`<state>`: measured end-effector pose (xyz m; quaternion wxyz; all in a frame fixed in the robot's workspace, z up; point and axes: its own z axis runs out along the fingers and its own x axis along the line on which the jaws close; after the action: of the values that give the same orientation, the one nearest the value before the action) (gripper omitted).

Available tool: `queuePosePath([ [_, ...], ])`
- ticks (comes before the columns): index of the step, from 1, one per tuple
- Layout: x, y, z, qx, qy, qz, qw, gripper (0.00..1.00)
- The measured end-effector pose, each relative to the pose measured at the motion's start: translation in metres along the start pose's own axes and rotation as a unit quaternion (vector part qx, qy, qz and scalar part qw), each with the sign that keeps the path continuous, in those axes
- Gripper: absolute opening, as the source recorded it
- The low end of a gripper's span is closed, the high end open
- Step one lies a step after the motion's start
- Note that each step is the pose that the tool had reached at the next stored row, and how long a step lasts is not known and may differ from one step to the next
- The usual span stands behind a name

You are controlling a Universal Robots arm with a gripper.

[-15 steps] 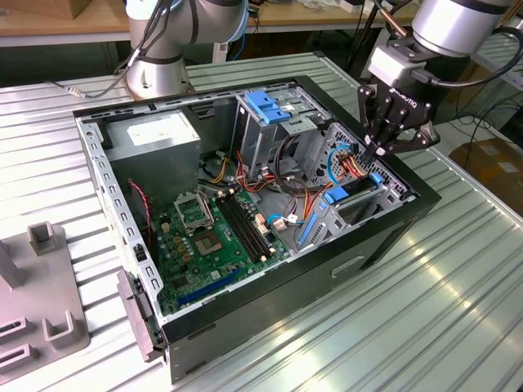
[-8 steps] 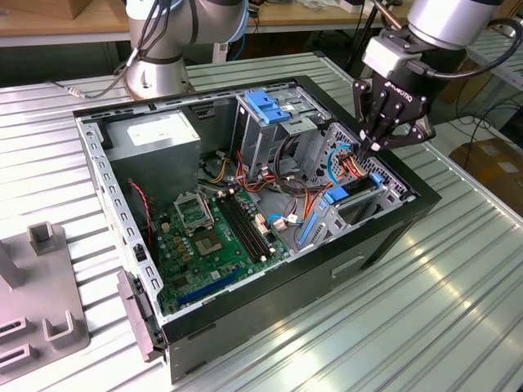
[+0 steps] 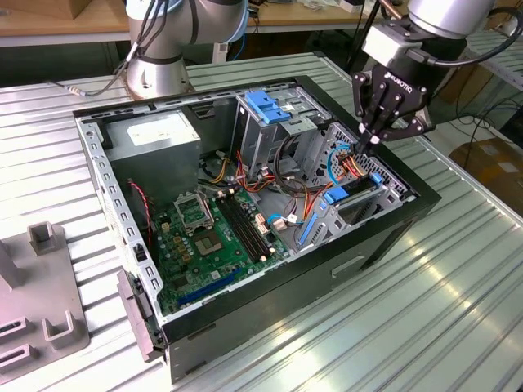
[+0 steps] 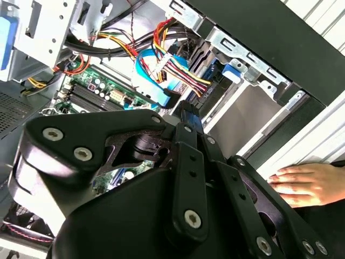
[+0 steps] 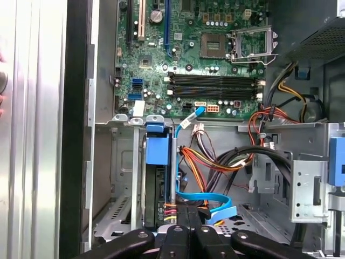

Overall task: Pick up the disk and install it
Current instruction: 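Insert the second disk wire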

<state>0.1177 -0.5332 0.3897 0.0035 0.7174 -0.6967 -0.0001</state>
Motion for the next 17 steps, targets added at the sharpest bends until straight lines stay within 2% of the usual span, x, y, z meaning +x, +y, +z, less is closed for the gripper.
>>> queuePosePath([
  [1,-0.0009,0.0,-0.0012,-0.0004,0.0,0.0,1.0,0.1],
  [2,-0.0036,-0.0001,-0.0041,-0.0024,-0.0001,0.0,1.0,0.1],
  [5,-0.0076,-0.0001,-0.0042,-0.0043,-0.0001,0.0,0.99999,0.1],
  [8,-0.0116,0.0001,-0.0042,-0.0049,-0.0002,0.0,0.99999,0.1],
  [13,-0.0121,0.0002,-0.0041,-0.005,0.0,0.0,0.99999,0.1],
  [15,-0.0133,0.0001,-0.0042,-0.0051,0.0037,0.0,0.99998,0.1],
  [16,-0.0146,-0.0003,-0.0039,-0.0052,0.0084,0.0,0.99995,0.1],
  [17,-0.0164,-0.0014,-0.0036,-0.0055,0.0155,0.0,0.99986,0.11],
])
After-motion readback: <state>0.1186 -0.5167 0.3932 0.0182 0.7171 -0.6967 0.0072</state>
